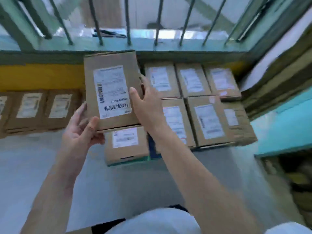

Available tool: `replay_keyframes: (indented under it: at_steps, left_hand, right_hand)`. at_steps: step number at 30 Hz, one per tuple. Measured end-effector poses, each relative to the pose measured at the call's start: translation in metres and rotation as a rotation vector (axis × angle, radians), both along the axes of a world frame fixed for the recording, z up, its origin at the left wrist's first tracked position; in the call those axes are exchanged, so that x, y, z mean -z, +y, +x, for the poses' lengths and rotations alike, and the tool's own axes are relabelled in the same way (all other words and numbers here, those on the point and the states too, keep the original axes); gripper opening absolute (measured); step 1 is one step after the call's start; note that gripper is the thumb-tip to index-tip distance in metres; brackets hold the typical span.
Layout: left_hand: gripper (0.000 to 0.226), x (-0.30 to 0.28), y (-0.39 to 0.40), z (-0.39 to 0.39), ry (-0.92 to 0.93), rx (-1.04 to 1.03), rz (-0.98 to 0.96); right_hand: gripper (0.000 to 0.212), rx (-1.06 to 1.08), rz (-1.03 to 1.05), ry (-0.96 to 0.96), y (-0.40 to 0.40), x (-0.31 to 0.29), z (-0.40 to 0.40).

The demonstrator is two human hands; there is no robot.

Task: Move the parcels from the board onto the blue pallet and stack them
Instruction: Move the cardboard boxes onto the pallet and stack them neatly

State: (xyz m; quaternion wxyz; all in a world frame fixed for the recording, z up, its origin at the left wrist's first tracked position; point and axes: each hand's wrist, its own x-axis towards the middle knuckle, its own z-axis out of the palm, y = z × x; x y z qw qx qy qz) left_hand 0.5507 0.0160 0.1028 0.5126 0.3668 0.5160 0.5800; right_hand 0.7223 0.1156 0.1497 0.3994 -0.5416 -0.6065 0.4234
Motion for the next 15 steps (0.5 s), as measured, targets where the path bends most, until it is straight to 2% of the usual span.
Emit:
replay_keyframes:
  at_steps: [2,4,9,11,13,15]
  left_hand:
    - [0.053,-0.012,0.02,0.092,-0.013,0.067,0.024]
    - [0.058,-0.018,0.034,0.171,-0.017,0.129,-0.006]
    - [0.064,-0.02,0.053,0.316,0.035,0.47,-0.227]
    - [0.052,-0.015,0.056,0.344,0.304,0.569,-0.185]
    - [0.035,-0.008,0.062,0.356,0.671,0.478,-0.046]
    - [0.034,0.0,0.068,0.357,0.932,0.374,0.055]
  right_hand:
    - [0.047,0.084,0.016,-0.028,-0.001,-0.009,0.096]
    - [0.044,0.21,-0.004,-0.029,-0.007,-0.009,0.18]
    - [0.037,0.479,-0.154,-0.093,-0.02,0.018,0.342]
    - [0.037,0.527,-0.196,-0.101,-0.021,0.032,0.387]
    - [0.038,0.544,-0.212,-0.112,-0.018,0.047,0.422]
    - [0.04,0.543,-0.229,-0.13,-0.015,0.06,0.444]
